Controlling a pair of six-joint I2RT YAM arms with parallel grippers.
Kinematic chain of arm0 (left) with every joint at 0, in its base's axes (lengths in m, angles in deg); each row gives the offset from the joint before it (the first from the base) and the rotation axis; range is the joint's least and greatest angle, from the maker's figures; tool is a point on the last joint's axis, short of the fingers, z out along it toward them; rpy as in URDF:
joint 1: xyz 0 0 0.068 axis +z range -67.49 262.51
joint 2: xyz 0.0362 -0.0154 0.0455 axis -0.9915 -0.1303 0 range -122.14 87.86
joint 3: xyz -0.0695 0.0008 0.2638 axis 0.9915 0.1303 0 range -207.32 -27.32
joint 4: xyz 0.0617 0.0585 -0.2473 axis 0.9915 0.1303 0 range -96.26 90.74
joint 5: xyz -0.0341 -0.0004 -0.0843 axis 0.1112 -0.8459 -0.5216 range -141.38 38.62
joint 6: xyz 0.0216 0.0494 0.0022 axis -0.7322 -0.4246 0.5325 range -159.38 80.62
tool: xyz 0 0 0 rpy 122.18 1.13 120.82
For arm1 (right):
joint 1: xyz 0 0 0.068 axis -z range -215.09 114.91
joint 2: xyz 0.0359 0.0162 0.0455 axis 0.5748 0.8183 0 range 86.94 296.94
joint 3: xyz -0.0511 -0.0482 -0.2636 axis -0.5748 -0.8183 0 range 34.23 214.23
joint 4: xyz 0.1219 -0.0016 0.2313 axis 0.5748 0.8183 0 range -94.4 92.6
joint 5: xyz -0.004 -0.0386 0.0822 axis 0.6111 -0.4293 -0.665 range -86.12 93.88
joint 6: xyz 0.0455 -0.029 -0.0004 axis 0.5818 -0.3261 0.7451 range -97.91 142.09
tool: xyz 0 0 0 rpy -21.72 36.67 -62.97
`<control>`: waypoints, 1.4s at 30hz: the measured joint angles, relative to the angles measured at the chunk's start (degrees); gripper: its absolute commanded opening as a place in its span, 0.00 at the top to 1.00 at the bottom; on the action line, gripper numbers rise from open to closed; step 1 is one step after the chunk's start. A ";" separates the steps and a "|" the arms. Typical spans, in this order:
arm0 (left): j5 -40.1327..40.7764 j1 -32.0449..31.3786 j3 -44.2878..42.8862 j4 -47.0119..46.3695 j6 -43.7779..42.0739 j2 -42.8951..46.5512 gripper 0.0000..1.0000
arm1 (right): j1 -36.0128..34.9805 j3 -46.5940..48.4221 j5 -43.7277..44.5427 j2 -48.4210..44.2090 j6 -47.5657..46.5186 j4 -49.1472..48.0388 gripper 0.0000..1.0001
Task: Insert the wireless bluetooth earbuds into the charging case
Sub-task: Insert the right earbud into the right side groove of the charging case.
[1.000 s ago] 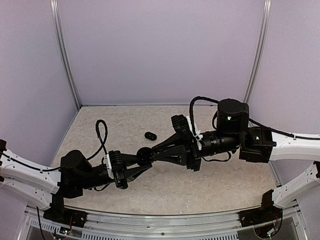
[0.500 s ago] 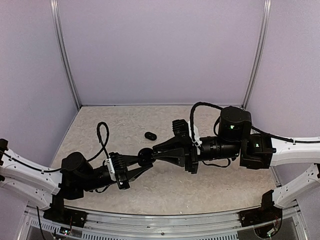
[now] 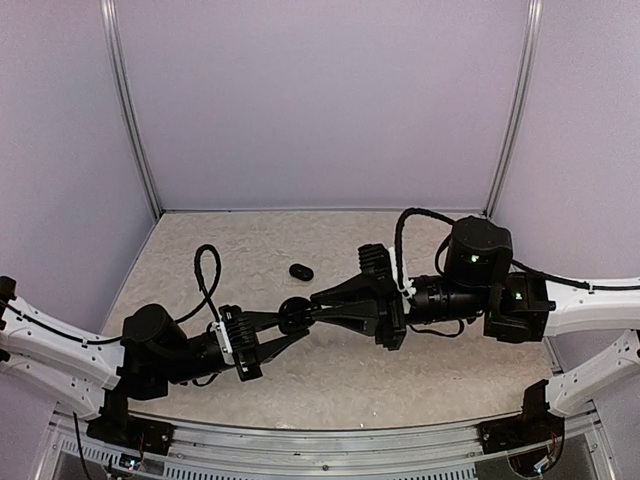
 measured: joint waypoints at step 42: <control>-1.55 -0.20 -0.55 1.90 -0.20 0.13 0.89 | -2.51 1.22 3.04 1.73 -3.93 3.23 0.93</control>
